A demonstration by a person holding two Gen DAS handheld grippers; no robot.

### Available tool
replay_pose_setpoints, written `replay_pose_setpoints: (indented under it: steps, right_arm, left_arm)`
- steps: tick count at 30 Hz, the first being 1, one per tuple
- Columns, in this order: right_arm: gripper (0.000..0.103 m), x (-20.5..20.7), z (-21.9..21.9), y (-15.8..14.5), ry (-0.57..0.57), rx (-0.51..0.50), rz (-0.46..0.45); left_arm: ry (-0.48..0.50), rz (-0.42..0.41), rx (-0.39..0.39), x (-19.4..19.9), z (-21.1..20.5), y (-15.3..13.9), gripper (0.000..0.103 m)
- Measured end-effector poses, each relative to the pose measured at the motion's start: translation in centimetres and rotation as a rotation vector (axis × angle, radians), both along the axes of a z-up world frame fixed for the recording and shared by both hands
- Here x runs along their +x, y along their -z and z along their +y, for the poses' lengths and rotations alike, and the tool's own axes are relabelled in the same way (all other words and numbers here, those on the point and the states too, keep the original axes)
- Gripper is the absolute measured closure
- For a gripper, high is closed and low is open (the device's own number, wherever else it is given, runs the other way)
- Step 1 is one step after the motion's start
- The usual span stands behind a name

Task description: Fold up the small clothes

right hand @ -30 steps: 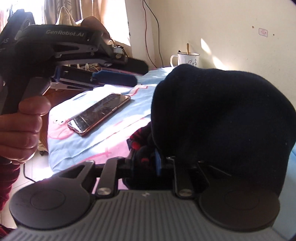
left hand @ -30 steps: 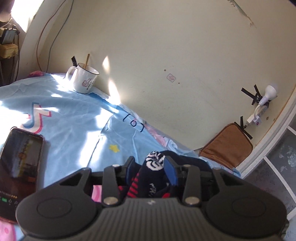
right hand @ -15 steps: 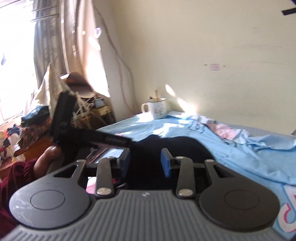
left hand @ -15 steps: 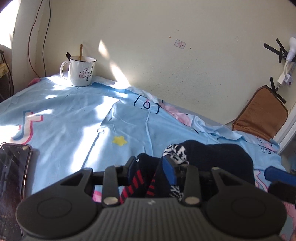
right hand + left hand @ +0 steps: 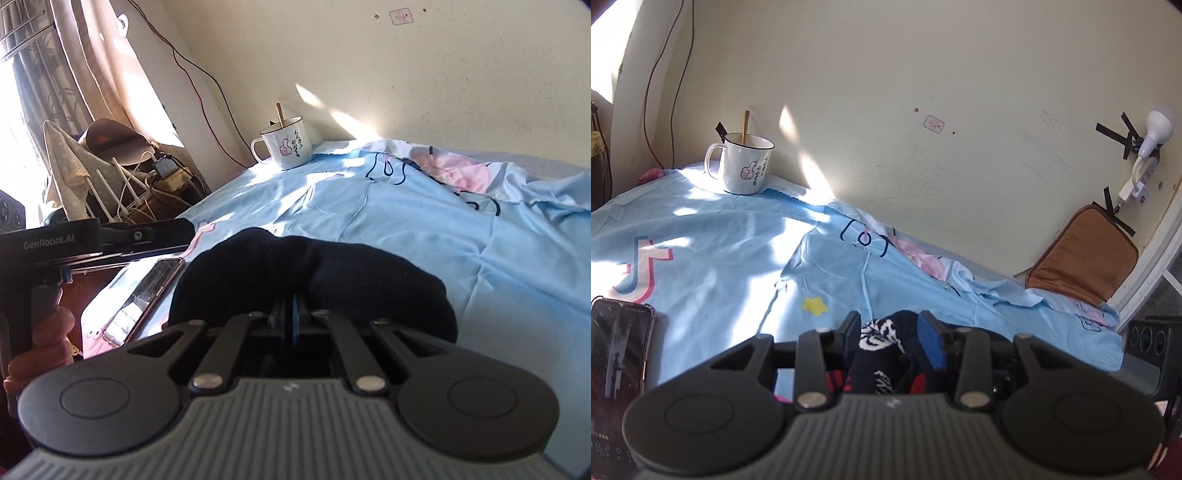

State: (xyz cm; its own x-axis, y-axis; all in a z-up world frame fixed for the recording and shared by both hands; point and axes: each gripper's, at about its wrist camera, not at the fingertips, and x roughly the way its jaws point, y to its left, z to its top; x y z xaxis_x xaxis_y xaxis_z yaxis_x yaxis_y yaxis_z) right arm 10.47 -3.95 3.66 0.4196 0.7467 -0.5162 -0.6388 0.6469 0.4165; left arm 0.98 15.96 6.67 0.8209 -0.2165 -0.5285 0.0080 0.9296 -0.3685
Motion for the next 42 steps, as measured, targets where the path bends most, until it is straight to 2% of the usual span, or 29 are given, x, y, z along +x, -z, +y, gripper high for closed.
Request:
replay_pose_setpoints:
  steps: [2, 6, 7, 8, 9, 11, 13, 15, 17, 19, 21, 23, 24, 26, 27, 28, 29, 31, 32, 33, 35, 38, 40, 42]
  right_arm:
    - [0.098, 0.2, 0.0, 0.1, 0.006, 0.001, -0.01]
    - [0.096, -0.1, -1.1, -0.8, 0.037, 0.043, -0.017]
    - [0.095, -0.3, -1.5, -1.3, 0.043, 0.052, -0.03]
    - [0.094, -0.5, -2.1, -2.2, 0.057, 0.072, -0.061]
    - [0.094, -0.6, -2.6, -2.9, 0.07, 0.09, -0.088]
    - [0.093, 0.0, -3.1, -3.9, 0.105, 0.096, -0.113]
    - [0.091, 1.0, -2.6, -3.3, 0.123, 0.041, -0.089]
    - [0.091, 2.2, -1.2, -1.0, 0.106, -0.016, -0.037]
    - [0.093, 2.4, -0.2, 0.1, 0.101, -0.033, -0.071]
    - [0.093, 2.7, 0.9, -0.2, 0.12, -0.063, -0.069]
    - [0.093, 2.1, 1.8, -0.3, 0.106, -0.127, -0.136]
    - [0.093, 2.0, 1.8, -0.3, 0.106, -0.139, -0.15]
    - [0.093, 2.1, 1.6, -0.2, 0.106, -0.133, -0.145]
    - [0.093, 2.3, 1.1, -0.4, 0.114, -0.111, -0.126]
    - [0.093, 2.2, 0.8, -0.6, 0.12, -0.095, -0.122]
    - [0.093, 2.0, 0.5, -0.9, 0.124, -0.084, -0.124]
    - [0.091, 1.5, -0.1, -1.5, 0.134, -0.068, -0.138]
    - [0.075, 0.3, -1.4, -2.6, 0.165, -0.017, -0.173]
    - [0.05, -0.4, -2.2, -3.2, 0.188, 0.02, -0.19]
    - [0.034, -1.0, -3.1, -3.6, 0.211, 0.054, -0.2]
    - [0.033, -2.1, -4.8, -3.8, 0.233, 0.12, -0.19]
    - [0.027, -3.2, -7.1, -2.5, 0.249, 0.201, -0.107]
    - [0.025, -3.5, -8.1, -1.0, 0.242, 0.233, -0.023]
    - [0.023, -3.9, -8.5, 0.7, 0.236, 0.253, 0.06]
  left_arm:
    - [0.014, 0.023, 0.055, 0.9, -1.6, 0.9, 0.069]
    - [-0.026, 0.009, 0.147, 1.3, -2.9, 1.6, 0.089]
    - [-0.051, 0.013, 0.175, 1.3, -3.0, 1.6, 0.099]
    - [-0.097, 0.047, 0.227, 1.6, -3.1, 1.9, 0.101]
    - [-0.117, 0.082, 0.237, 2.1, -2.8, 2.6, 0.101]
    - [-0.105, 0.161, 0.145, 3.0, -1.3, 4.7, 0.1]
    - [-0.125, 0.162, 0.119, 2.9, -0.4, 5.3, 0.1]
    - [-0.131, 0.165, 0.091, 2.7, 0.2, 5.5, 0.1]
    - [-0.134, 0.171, 0.083, 2.6, 0.6, 5.7, 0.099]
    - [-0.137, 0.168, 0.079, 2.3, 1.1, 5.4, 0.096]
    - [-0.156, 0.144, 0.059, 1.7, 2.1, 4.6, 0.096]
    - [-0.174, 0.103, 0.036, 1.0, 3.3, 3.4, 0.096]
    - [-0.178, 0.086, 0.024, 0.6, 3.7, 2.8, 0.093]
    - [-0.165, 0.063, -0.003, 0.1, 4.1, 1.6, 0.075]
    - [-0.153, 0.058, -0.011, -0.1, 4.1, 1.1, 0.051]
    - [-0.14, 0.049, -0.015, -0.3, 3.9, 0.8, 0.037]
    - [-0.121, 0.036, -0.012, -0.5, 3.6, 0.4, 0.033]
    - [-0.07, 0.022, 0.016, -0.7, 2.4, -0.2, 0.017]
    - [-0.048, 0.016, 0.029, -0.7, 1.7, -0.4, 0.014]
    - [-0.026, 0.01, 0.042, -0.7, 1.1, -0.4, 0.01]
    - [0.012, 0.009, 0.075, -0.4, -0.1, -0.3, 0.005]
    - [0.055, 0.047, 0.106, 0.7, -1.0, 0.7, 0.001]
    - [0.066, 0.093, 0.1, 1.5, -0.7, 1.8, 0.0]
    - [0.093, 0.123, 0.049, 1.8, 0.3, 2.8, 0.0]
